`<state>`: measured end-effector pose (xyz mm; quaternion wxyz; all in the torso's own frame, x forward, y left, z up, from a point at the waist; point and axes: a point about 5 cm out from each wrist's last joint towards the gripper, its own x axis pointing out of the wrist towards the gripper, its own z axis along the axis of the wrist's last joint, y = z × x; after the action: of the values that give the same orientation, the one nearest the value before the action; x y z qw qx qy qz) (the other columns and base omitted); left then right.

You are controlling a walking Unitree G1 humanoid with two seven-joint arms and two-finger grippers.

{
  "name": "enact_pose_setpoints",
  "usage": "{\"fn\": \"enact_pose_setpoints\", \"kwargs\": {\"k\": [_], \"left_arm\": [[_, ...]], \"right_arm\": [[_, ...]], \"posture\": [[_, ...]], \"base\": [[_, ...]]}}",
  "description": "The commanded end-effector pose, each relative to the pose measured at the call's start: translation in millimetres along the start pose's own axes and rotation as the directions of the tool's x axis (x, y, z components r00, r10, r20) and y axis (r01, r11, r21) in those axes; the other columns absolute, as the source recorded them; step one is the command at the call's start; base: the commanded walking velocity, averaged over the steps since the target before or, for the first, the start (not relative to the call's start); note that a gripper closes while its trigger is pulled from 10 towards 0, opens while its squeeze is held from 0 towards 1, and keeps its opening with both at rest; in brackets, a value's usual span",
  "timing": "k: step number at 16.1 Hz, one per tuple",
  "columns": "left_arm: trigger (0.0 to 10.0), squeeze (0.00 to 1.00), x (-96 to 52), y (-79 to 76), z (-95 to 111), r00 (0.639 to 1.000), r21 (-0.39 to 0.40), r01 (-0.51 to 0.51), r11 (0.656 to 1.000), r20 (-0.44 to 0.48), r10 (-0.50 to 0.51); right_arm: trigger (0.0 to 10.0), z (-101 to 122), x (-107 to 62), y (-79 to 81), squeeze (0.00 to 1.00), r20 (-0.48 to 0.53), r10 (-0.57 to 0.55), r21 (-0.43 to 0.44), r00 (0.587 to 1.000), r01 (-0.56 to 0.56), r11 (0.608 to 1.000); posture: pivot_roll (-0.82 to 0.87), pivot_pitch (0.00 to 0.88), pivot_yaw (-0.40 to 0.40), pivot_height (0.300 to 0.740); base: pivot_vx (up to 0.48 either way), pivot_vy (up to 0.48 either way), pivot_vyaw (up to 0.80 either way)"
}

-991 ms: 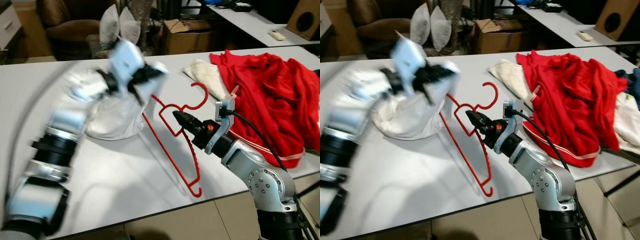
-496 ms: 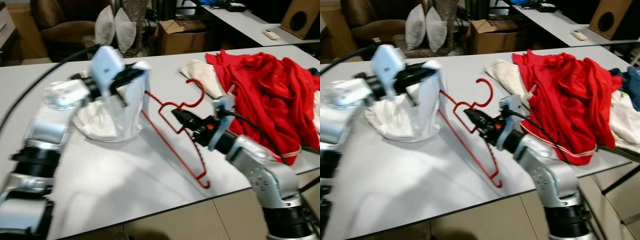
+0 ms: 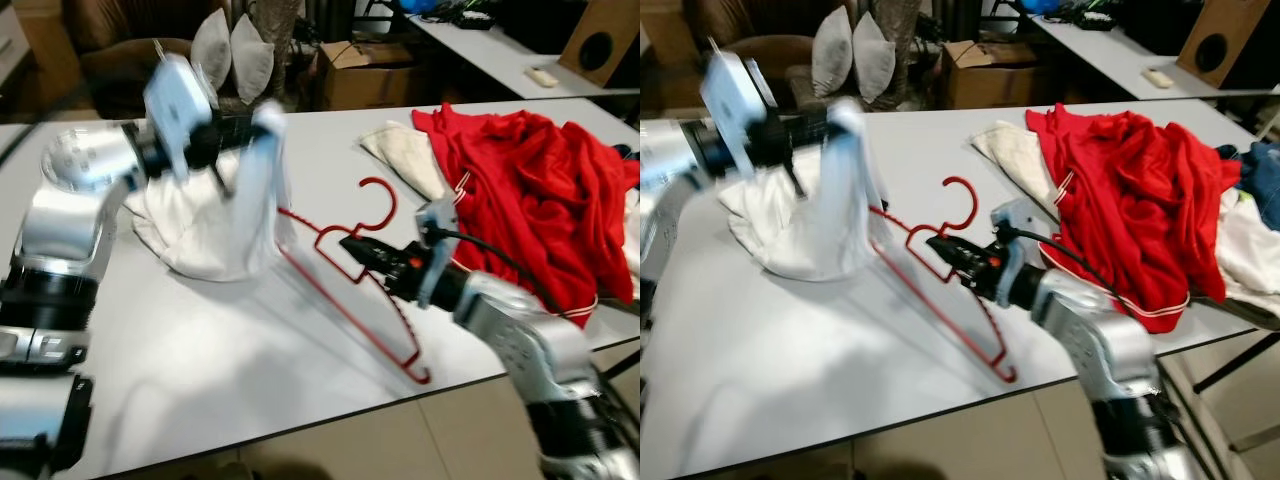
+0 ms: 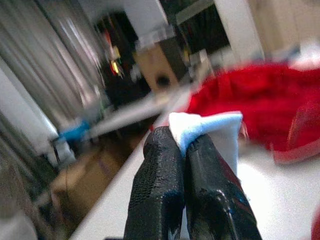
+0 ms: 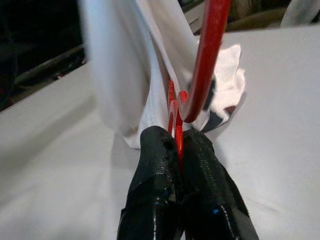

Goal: Hang hanger

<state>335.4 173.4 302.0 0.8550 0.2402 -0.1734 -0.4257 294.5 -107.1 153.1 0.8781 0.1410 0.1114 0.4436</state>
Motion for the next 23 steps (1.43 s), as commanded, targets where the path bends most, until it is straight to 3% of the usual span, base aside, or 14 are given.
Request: {"fn": "enact_pose_setpoints", "kwargs": {"k": [1, 3, 5, 7, 8, 9, 11, 14, 17, 20, 23], "left_arm": [[0.0, 0.0, 1.2, 11.3, 23.8, 0.996, 0.062, -0.064, 0.996, 0.071, 0.059], [0.0, 0.0, -10.5, 24.4, 16.8, 0.987, 0.164, -0.152, 0.975, -0.034, 0.16], [0.0, 0.0, -31.0, 29.3, 6.9, 0.967, 0.151, -0.227, 0.962, -0.086, 0.241], [0.0, 0.0, -40.3, 17.8, 4.3, 0.969, 0.109, -0.217, 0.97, -0.096, 0.227], [0.0, 0.0, -52.5, 4.3, -16.1, 0.955, 0.1, -0.212, 0.972, -0.188, 0.228], [0.0, 0.0, -54.5, 1.1, -20.8, 0.951, 0.098, -0.215, 0.972, -0.206, 0.231], [0.0, 0.0, -52.1, -34.3, -44.1, 0.945, 0.068, -0.142, 0.988, -0.288, 0.156], [0.0, 0.0, -44.0, -78.7, -67.2, 0.928, 0.012, -0.025, 1.0, -0.372, 0.028], [0.0, 0.0, -41.2, -89.0, -67.8, 0.929, -0.033, -0.022, 0.999, -0.371, 0.008], [0.0, 0.0, -41.3, -90.5, -59.9, 0.936, -0.072, -0.021, 0.997, -0.351, -0.006], [0.0, 0.0, -47.2, -90.5, -55.4, 0.941, -0.085, -0.036, 0.996, -0.34, 0.005]], "right_arm": [[10.0, 1.4, 0.0, -9.9, 0.0, -0.014, -0.055, 0.032, 0.998, 0.056, 0.998], [10.0, 4.0, 2.8, -14.7, 0.0, 0.003, -0.099, 0.103, 0.995, 0.099, 0.99], [10.0, 11.7, 3.3, -16.2, 0.0, 0.098, -0.132, 0.317, 0.986, 0.094, 0.944], [10.0, 14.9, 5.8, -21.2, 0.0, 0.156, -0.201, 0.478, 0.967, 0.104, 0.872], [10.0, 25.8, 8.3, -18.8, 0.0, 0.249, -0.223, 0.582, 0.942, 0.038, 0.812], [10.0, 28.5, 8.3, -17.6, 0.0, 0.271, -0.221, 0.594, 0.937, 0.017, 0.804], [10.0, 49.8, 11.5, -18.8, 0.0, 0.421, -0.273, 0.697, 0.865, -0.116, 0.708], [10.0, 54.0, 25.3, -32.9, 0.0, 0.427, -0.402, 0.777, 0.81, -0.101, 0.622], [10.0, 55.6, 39.3, -48.1, 0.0, 0.377, -0.517, 0.838, 0.768, -0.046, 0.544], [10.0, 67.1, 42.6, -61.1, 0.0, 0.396, -0.588, 0.835, 0.705, -0.01, 0.55], [10.0, 99.7, 36.5, -71.3, 0.0, 0.486, -0.619, 0.795, 0.618, -0.018, 0.606]], "posture": [[-0.03, 0.0, -0.092, 0.74], [-0.01, 0.0, -0.103, 0.74], [-0.02, 0.0, -0.092, 0.74], [-0.02, 0.0, -0.078, 0.74], [-0.02, 0.0, -0.08, 0.74], [-0.02, 0.0, -0.081, 0.74], [-0.01, 0.0, -0.088, 0.74], [0.0, 0.0, -0.088, 0.74], [0.02, 0.0, -0.093, 0.74], [0.03, 0.0, -0.093, 0.74], [0.03, 0.0, -0.093, 0.74]], "base": [[0.0, 0.0, 0.0], [0.0, 0.0, 0.0], [0.0, 0.0, 0.0], [0.0, 0.0, 0.0], [0.0, 0.0, 0.0], [0.0, 0.0, 0.0], [0.0, 0.0, 0.0], [0.0, 0.0, 0.0], [0.0, 0.0, 0.0], [0.0, 0.0, 0.0], [0.0, 0.0, 0.0]]}}
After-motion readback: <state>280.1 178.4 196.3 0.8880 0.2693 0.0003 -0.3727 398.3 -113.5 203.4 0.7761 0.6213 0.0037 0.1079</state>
